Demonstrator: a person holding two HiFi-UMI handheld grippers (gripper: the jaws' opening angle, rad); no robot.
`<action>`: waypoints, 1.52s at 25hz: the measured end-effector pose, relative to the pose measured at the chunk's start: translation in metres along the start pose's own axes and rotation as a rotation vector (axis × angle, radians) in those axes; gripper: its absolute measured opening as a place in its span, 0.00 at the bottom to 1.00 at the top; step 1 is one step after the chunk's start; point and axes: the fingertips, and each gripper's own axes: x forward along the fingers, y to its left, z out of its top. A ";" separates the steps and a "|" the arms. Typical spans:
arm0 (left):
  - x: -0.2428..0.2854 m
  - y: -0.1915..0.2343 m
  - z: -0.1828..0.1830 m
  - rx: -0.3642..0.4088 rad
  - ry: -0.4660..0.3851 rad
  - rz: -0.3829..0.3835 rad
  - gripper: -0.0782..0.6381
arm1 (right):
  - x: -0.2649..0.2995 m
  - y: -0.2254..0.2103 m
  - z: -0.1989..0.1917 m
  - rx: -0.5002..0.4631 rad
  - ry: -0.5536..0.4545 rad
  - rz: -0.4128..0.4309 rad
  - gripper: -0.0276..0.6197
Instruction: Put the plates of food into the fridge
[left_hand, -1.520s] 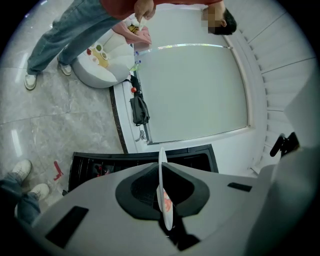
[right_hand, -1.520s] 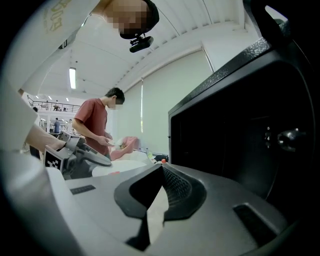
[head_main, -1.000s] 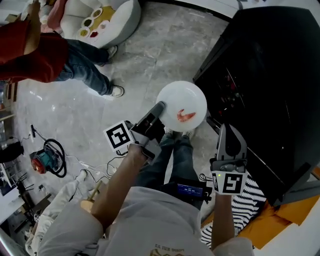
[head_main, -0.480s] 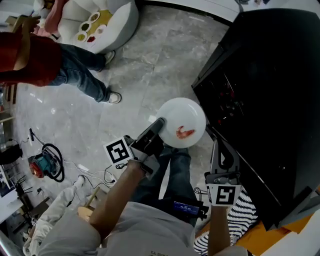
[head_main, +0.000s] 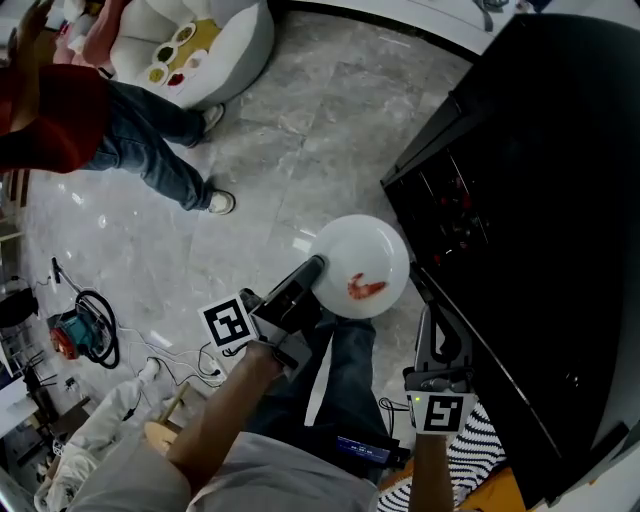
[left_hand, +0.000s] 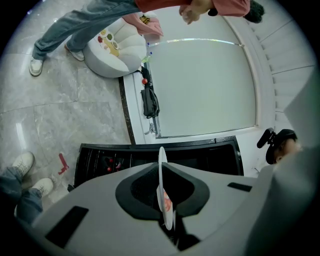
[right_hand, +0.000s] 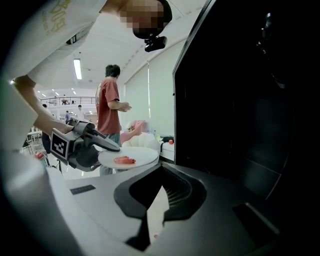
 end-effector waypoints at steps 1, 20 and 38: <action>0.001 0.004 0.000 0.002 0.003 0.004 0.13 | 0.001 0.000 -0.002 0.015 -0.004 -0.008 0.06; 0.017 0.028 -0.008 0.000 0.046 0.026 0.13 | 0.004 -0.005 -0.030 0.025 0.021 -0.046 0.06; 0.067 0.030 -0.026 -0.018 0.112 0.003 0.13 | 0.008 -0.011 -0.040 0.015 0.036 -0.073 0.06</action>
